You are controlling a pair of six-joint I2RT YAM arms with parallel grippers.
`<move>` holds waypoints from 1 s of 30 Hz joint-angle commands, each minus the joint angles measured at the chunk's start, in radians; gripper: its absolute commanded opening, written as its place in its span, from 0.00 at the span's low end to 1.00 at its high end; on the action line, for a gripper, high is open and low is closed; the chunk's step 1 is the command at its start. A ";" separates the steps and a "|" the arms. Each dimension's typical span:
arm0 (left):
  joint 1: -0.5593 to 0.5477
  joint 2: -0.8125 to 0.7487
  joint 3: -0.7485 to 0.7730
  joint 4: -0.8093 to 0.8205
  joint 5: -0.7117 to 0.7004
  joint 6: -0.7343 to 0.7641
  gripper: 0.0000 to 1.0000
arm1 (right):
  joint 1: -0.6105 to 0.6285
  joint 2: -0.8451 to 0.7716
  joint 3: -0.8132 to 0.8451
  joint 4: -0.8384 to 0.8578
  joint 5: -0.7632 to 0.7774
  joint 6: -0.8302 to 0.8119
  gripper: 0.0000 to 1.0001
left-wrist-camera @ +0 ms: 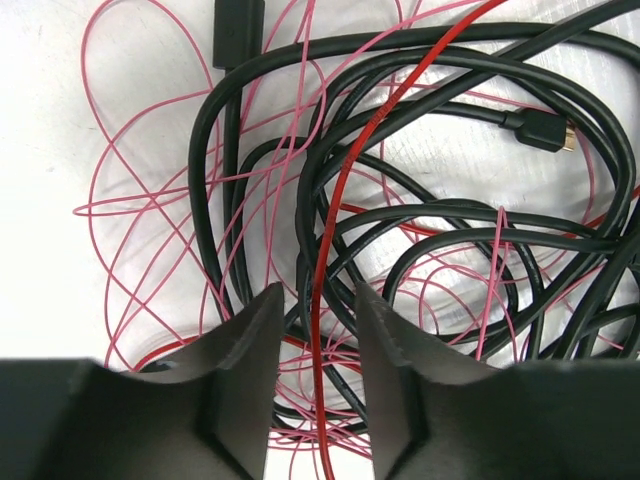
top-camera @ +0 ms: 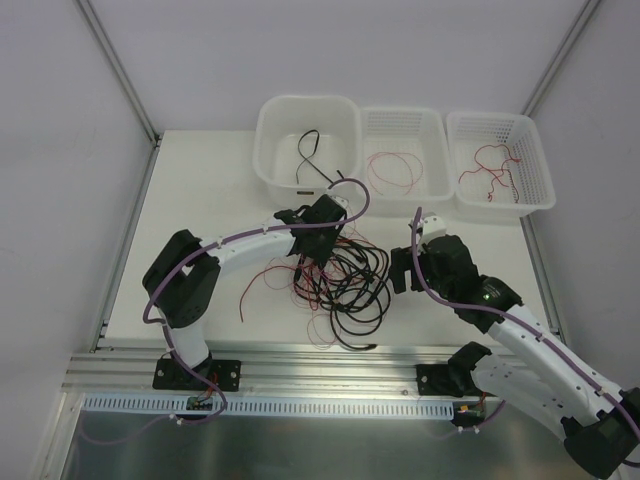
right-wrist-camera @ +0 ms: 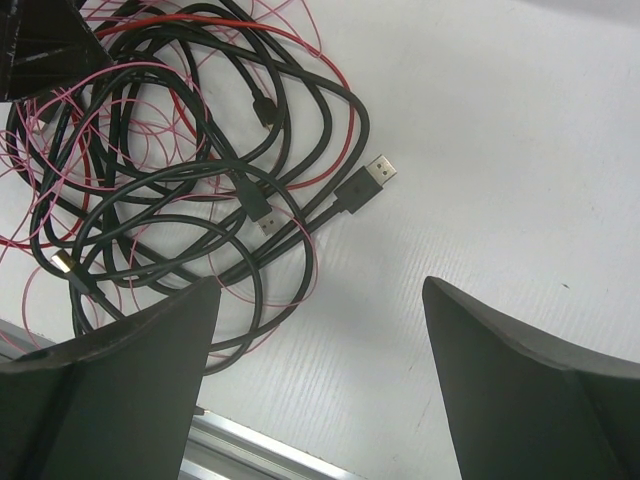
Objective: Untangle the cables
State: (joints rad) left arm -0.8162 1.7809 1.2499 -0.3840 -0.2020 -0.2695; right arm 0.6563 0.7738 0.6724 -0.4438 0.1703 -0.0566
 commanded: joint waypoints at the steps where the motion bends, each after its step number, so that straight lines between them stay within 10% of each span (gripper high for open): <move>1: 0.009 -0.025 0.028 -0.018 0.022 0.018 0.33 | 0.002 0.005 -0.005 0.025 -0.011 0.000 0.87; 6: 0.009 -0.009 0.039 -0.018 0.067 0.013 0.26 | 0.002 0.004 -0.005 0.025 -0.012 0.003 0.87; 10: 0.008 -0.012 0.040 -0.016 0.075 0.007 0.00 | 0.002 -0.007 -0.007 0.019 -0.012 0.006 0.87; 30: 0.002 -0.546 0.212 -0.016 0.288 0.035 0.00 | 0.003 -0.004 -0.013 0.175 -0.118 0.110 0.86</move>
State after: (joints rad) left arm -0.8165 1.2797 1.4094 -0.4065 -0.0071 -0.2420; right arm 0.6563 0.7788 0.6334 -0.3389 0.0734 0.0254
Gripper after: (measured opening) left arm 0.016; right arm 0.865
